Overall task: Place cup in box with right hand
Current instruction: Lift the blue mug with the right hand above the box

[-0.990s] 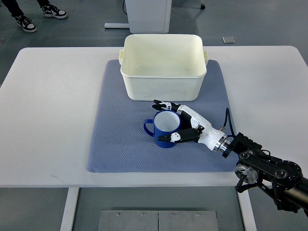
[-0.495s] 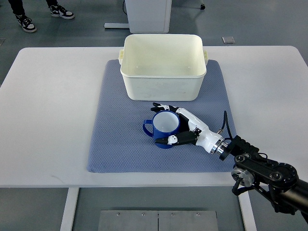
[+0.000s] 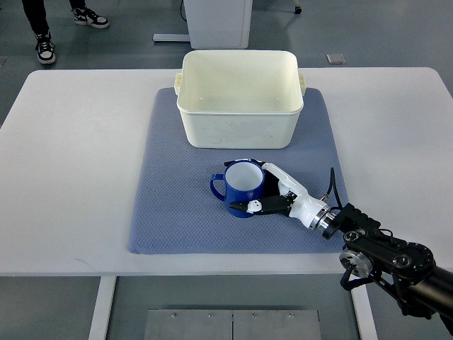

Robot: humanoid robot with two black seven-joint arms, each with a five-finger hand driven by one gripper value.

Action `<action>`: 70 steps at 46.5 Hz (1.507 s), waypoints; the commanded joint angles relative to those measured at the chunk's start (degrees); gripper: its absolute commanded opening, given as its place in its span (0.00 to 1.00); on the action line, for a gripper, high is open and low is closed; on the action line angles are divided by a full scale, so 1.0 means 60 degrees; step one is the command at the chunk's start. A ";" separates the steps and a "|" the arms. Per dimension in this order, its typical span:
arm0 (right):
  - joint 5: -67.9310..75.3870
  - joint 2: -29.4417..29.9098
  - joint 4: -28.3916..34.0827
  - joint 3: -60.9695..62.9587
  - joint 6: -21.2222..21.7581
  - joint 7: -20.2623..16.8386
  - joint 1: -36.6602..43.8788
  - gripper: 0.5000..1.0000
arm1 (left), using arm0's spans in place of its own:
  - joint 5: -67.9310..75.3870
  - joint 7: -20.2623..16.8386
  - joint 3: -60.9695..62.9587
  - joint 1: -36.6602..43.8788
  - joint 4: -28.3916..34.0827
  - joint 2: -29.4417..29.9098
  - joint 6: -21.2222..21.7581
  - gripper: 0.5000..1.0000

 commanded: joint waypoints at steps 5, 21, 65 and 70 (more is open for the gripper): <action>0.0014 0.0042 -0.0043 -0.0164 -0.0114 -0.0001 0.0014 0.00 | 0.0000 0.0000 0.0001 0.0000 0.0000 0.0000 -0.0002 1.00; 0.0073 -0.0294 0.0264 -0.0135 -0.0686 -0.0001 0.0175 0.00 | 0.0000 0.0000 0.0001 0.0000 0.0000 0.0000 -0.0002 1.00; 0.0893 -0.4015 0.3106 0.1417 -0.0379 -0.0414 0.1595 0.00 | 0.0000 0.0000 0.0001 0.0000 0.0000 0.0000 -0.0002 1.00; 0.0893 -0.3972 0.3106 0.1638 -0.0378 -0.0766 0.1786 0.00 | 0.0000 0.0000 0.0015 0.0000 0.0000 0.0000 -0.0002 1.00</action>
